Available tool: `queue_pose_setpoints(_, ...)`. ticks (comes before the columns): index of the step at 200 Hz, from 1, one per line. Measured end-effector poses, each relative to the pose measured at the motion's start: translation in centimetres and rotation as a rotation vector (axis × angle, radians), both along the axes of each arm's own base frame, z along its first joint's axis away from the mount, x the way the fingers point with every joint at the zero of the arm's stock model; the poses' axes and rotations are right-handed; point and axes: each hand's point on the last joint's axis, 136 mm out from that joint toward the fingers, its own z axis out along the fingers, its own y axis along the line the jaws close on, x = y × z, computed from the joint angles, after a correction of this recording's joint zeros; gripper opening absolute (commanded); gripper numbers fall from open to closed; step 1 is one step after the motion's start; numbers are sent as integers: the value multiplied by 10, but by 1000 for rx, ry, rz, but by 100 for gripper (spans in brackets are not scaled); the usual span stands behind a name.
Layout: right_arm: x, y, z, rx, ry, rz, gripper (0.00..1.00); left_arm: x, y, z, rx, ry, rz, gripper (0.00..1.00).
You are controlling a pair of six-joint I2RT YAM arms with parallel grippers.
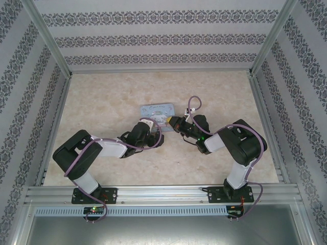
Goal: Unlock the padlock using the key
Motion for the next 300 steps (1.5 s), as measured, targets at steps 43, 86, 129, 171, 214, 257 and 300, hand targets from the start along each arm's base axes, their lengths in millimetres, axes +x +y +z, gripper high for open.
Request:
queue_pose_setpoints(43, 1, 0, 0, 4, -2, 0, 0, 5, -3, -5, -2, -7, 3, 70)
queue_pose_setpoints(86, 3, 2, 0, 9, -4, 0, 0, 16, -10, -4, -20, -40, 12, 67)
queue_pose_setpoints(129, 5, 3, 0, 11, -7, -1, 0, 28, -18, -3, -43, -72, 17, 67)
queue_pose_setpoints(171, 6, 3, 0, 13, -10, -1, 0, 30, -27, 0, -78, -71, -3, 67)
queue_pose_setpoints(214, 6, 3, 0, 15, -14, -1, 0, 29, -37, 9, -164, -48, -9, 67)
queue_pose_setpoints(257, 6, 3, 0, 18, -18, -1, 0, 32, -36, 15, -254, -25, 31, 68)
queue_pose_setpoints(300, 7, 4, 0, 26, -12, -3, 0, 34, -32, 19, -340, -2, 66, 67)
